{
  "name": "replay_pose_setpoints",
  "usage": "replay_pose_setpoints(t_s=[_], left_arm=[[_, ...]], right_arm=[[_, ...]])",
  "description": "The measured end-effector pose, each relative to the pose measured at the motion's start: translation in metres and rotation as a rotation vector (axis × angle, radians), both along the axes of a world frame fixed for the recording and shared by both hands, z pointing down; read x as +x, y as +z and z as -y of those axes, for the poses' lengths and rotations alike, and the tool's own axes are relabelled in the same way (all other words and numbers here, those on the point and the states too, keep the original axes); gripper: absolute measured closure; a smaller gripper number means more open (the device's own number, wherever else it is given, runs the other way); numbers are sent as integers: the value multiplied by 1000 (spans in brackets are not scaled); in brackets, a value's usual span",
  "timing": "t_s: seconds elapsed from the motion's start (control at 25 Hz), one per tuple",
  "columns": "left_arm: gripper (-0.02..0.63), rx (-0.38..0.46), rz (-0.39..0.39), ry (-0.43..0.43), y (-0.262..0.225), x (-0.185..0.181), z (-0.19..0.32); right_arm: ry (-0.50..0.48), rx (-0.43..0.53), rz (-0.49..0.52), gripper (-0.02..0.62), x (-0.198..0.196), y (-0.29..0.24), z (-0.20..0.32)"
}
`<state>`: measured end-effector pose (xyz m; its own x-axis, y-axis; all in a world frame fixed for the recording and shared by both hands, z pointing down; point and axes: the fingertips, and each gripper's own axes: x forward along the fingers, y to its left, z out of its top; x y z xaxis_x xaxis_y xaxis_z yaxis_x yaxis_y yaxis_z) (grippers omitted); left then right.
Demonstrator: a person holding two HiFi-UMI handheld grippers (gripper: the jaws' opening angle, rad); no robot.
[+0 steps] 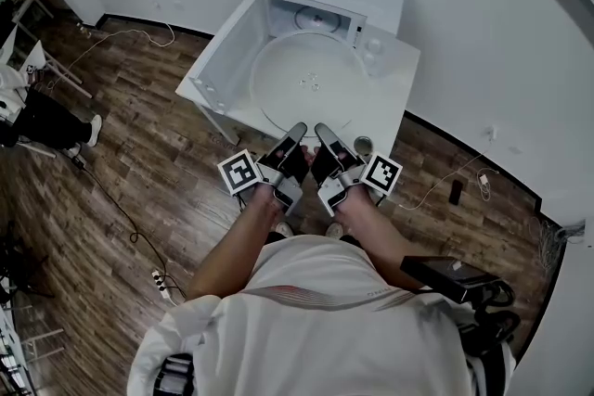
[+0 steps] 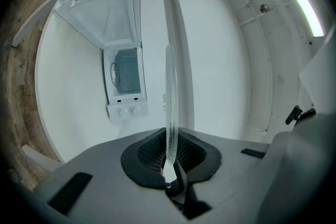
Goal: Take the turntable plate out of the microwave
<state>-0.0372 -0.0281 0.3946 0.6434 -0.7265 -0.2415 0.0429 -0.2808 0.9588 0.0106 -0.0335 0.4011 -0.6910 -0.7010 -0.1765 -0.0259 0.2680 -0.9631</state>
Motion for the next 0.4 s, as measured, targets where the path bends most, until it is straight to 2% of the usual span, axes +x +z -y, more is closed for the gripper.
replay_pose_setpoints(t_s=[0.4], left_arm=[[565, -5, 13, -9, 2, 38, -1]], right_arm=[[-19, 5, 14, 565, 37, 2, 0]])
